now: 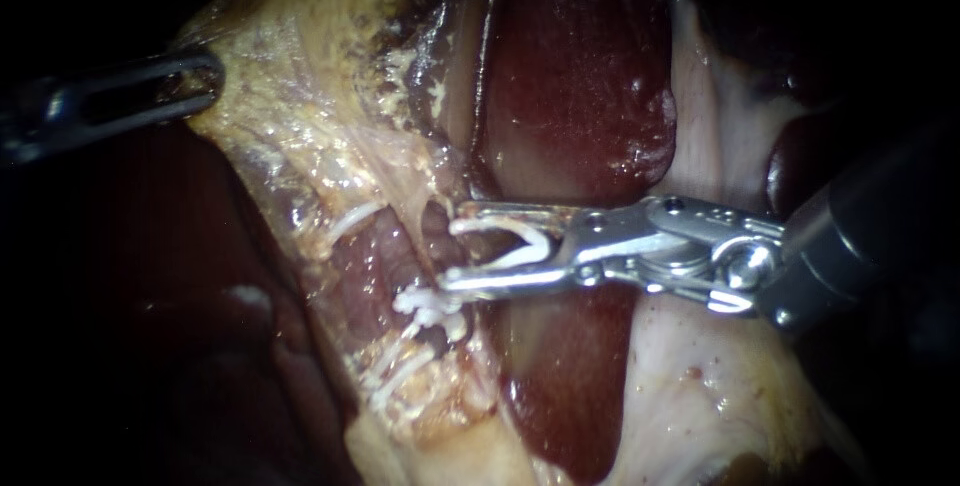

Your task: Clipping third clip right tube

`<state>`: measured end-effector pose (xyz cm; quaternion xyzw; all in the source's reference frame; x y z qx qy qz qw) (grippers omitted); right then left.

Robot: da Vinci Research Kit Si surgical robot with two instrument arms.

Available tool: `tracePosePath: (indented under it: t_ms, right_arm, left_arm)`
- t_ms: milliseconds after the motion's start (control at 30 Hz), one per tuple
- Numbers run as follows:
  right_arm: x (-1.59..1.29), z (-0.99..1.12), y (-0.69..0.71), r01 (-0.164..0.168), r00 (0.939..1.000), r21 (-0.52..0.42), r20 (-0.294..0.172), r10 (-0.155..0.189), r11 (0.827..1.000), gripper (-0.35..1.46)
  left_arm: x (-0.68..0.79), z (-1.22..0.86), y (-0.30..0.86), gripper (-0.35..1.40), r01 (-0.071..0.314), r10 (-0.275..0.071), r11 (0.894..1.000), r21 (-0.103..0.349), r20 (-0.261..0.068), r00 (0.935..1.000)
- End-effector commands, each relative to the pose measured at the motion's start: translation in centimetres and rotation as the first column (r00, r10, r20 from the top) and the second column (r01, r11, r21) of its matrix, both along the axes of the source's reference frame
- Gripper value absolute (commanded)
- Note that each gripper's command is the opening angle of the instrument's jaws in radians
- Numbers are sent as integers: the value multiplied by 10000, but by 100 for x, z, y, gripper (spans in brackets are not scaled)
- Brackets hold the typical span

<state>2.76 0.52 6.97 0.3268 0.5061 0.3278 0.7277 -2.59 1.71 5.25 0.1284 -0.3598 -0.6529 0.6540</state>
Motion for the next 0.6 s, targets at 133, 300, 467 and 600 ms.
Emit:
tracePosePath:
  t_ms: [133, 300, 467, 600]
  right_arm:
    - [6, 11, -6, -102, 9999, 225, 83, 100, 9997, 60]
    - [17, 30, -15, -41, 9999, 448, 140, 35, 9990, 60]
    - [34, 57, -20, -24, 9993, 508, 372, 5, 9987, 60]
    - [44, 73, -18, -113, 9989, 567, 461, 87, 9983, 60]
  left_arm:
    - [0, 0, 0, -35, 2, -2, 10000, 2, 0, 10000]
    - [0, 0, 0, -35, 3, -3, 10000, 2, -1, 10000]
    - [0, -1, -1, -35, 7, -7, 10000, 2, -4, 10000]
    - [0, -2, -1, -35, 12, -12, 10000, 2, -8, 10000]
